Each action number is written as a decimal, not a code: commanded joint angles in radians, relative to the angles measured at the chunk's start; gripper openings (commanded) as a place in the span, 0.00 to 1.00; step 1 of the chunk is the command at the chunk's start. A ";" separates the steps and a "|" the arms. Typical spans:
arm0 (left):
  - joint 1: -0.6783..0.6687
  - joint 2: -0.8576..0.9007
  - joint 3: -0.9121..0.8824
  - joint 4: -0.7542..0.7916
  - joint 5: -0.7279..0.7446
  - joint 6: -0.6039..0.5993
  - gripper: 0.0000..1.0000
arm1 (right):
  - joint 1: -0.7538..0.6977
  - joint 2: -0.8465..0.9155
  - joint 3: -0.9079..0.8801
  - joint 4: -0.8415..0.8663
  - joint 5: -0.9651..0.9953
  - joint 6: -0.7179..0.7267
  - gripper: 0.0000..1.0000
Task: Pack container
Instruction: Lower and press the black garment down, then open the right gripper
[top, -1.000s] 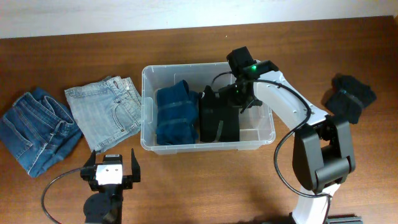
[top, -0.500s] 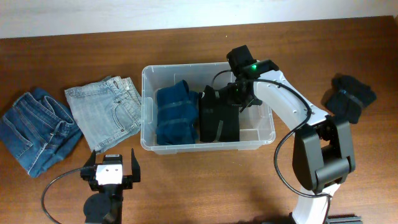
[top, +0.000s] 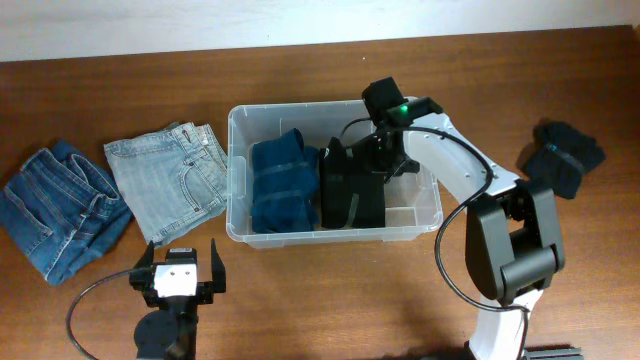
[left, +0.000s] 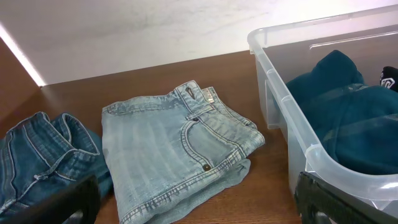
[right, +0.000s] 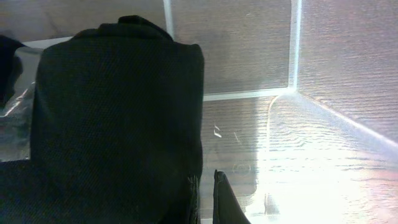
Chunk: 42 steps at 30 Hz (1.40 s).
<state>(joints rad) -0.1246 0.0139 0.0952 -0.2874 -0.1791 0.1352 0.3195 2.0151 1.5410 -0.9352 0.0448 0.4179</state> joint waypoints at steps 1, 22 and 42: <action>0.005 -0.007 -0.006 0.004 0.010 0.013 1.00 | 0.022 0.008 0.010 0.008 0.016 0.006 0.04; 0.005 -0.007 -0.006 0.004 0.010 0.013 1.00 | 0.033 0.074 0.009 0.061 -0.183 -0.077 0.04; 0.005 -0.007 -0.006 0.004 0.010 0.013 1.00 | 0.033 0.023 0.079 0.050 -0.213 -0.220 0.14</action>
<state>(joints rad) -0.1246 0.0139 0.0952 -0.2874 -0.1791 0.1352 0.3393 2.0678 1.5490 -0.8768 -0.1871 0.2241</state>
